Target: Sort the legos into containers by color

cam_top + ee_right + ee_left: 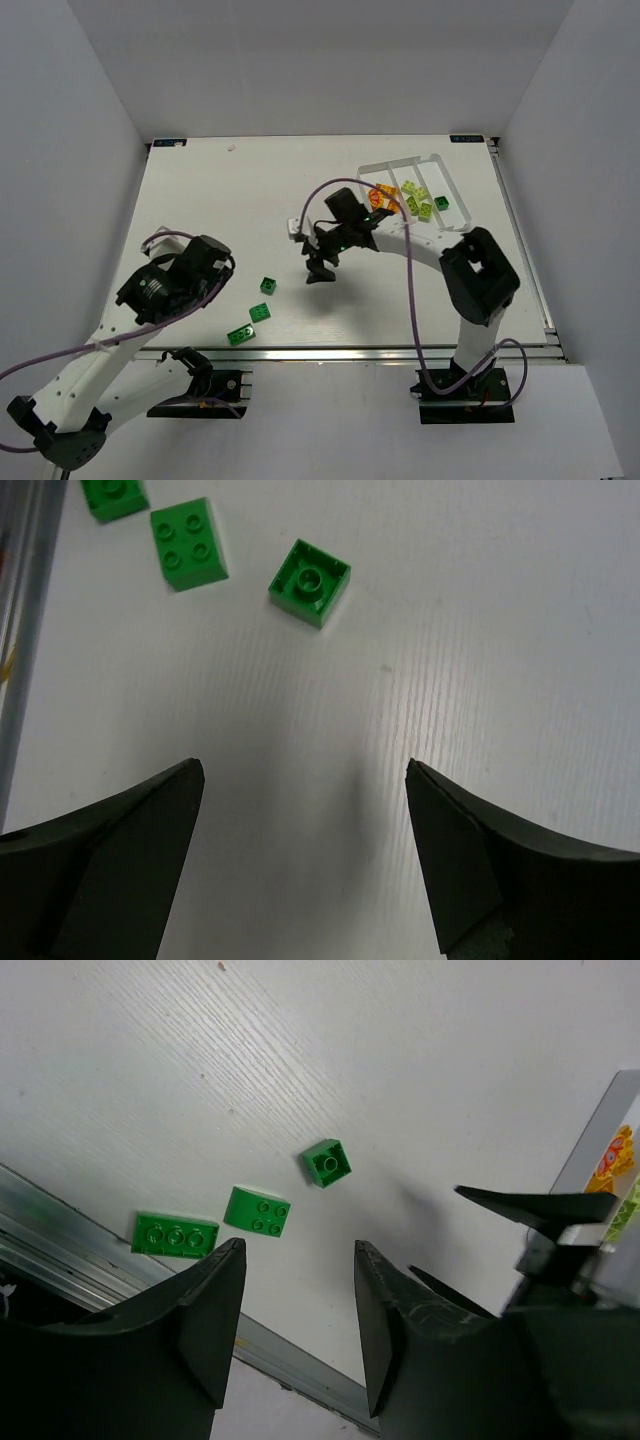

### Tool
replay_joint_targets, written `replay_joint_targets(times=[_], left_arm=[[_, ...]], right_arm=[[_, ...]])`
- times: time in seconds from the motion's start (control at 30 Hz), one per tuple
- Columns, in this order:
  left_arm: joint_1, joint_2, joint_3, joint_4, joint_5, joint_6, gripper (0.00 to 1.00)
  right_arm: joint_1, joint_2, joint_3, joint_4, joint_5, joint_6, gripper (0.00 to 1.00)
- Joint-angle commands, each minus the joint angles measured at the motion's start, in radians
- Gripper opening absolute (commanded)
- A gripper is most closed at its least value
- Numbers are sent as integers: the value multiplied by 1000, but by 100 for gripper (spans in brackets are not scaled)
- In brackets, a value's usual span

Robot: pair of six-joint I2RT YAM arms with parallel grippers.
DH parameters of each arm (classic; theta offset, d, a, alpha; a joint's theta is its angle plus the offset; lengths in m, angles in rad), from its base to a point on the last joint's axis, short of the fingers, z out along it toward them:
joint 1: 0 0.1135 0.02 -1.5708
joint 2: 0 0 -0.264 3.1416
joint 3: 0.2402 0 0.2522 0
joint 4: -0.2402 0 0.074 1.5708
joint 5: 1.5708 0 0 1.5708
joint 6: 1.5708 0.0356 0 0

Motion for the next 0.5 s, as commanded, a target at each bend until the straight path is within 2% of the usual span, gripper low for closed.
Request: replay_joint_targets(times=[0.0,0.1,0.27,0.47], left_arm=[[3,-53,10,-100,-60,-52,57],[3,-68,18,-116,-57,-54,57],[3,-104,-7,-121,-35,-60,57],[3,-128,-51,-116,-2,-77,57]], right_arm=[[88,92,94,154,156,193,87],[145,164,141,134,173,251,89],[220,237,187,171,293,319,89],[256,301,248,145,323,362,85]])
